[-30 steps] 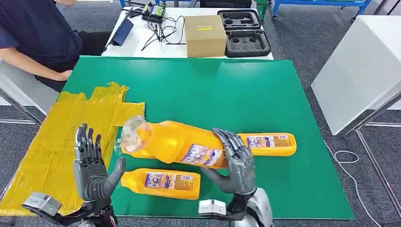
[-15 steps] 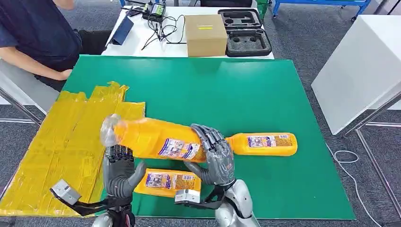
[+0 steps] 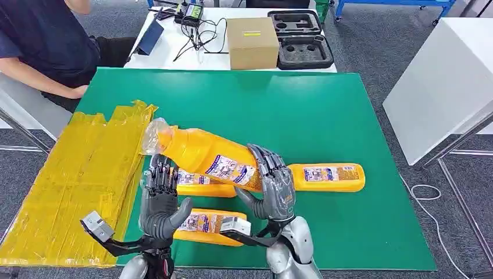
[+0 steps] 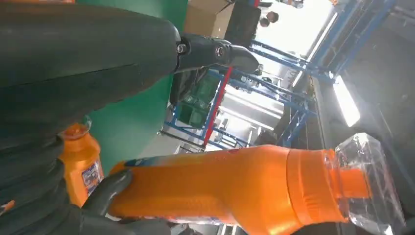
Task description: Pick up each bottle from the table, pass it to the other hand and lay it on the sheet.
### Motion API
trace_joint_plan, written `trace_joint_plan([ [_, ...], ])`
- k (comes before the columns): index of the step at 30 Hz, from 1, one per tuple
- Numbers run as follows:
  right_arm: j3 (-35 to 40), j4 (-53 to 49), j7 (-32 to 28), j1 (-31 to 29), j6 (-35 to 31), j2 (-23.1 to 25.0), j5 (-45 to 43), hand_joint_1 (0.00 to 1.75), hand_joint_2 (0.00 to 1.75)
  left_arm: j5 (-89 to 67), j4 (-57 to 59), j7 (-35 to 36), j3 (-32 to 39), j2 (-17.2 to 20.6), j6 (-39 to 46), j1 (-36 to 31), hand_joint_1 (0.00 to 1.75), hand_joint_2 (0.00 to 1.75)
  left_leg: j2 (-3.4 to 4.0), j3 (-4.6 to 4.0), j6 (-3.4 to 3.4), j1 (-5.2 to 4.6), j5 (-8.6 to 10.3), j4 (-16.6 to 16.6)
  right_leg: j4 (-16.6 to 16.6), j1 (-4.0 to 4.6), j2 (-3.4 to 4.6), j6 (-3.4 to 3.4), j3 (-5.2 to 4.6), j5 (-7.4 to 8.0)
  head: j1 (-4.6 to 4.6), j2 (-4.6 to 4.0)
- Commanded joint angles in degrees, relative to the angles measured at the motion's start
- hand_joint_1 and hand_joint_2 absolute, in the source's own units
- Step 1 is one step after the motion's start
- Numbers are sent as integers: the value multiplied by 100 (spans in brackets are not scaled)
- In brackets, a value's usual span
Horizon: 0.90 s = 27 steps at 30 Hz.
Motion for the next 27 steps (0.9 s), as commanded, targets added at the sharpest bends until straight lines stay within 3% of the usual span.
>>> trace_joint_plan([
  [1,188,166,189,-292,-26,-221,-91,175,175,57,574,-24,-274,73,-12,-348,0,175,-1,6,-10,4,0,-1,-6,4,-6,-6,11,1,0,0],
  [11,188,166,189,-292,-26,-221,-91,175,175,57,574,-24,-274,73,-12,-348,0,175,-2,16,-18,9,-4,-1,-9,10,-10,-12,23,-3,0,0],
  [16,470,255,360,43,-26,-10,677,175,175,142,667,0,-259,21,-76,-499,0,175,-5,8,-12,5,0,-2,-6,5,-10,-8,12,-1,0,0],
  [22,1269,1576,709,-45,-26,39,1168,175,175,134,790,108,-284,-33,10,-661,0,175,1,16,-14,9,-2,-6,-13,9,-6,-9,21,0,0,0],
  [27,1321,2186,652,-76,-26,315,1682,175,175,195,994,219,-304,-85,35,-848,0,175,-8,15,-17,9,-1,-4,-10,9,-17,-11,23,-3,4,0],
])
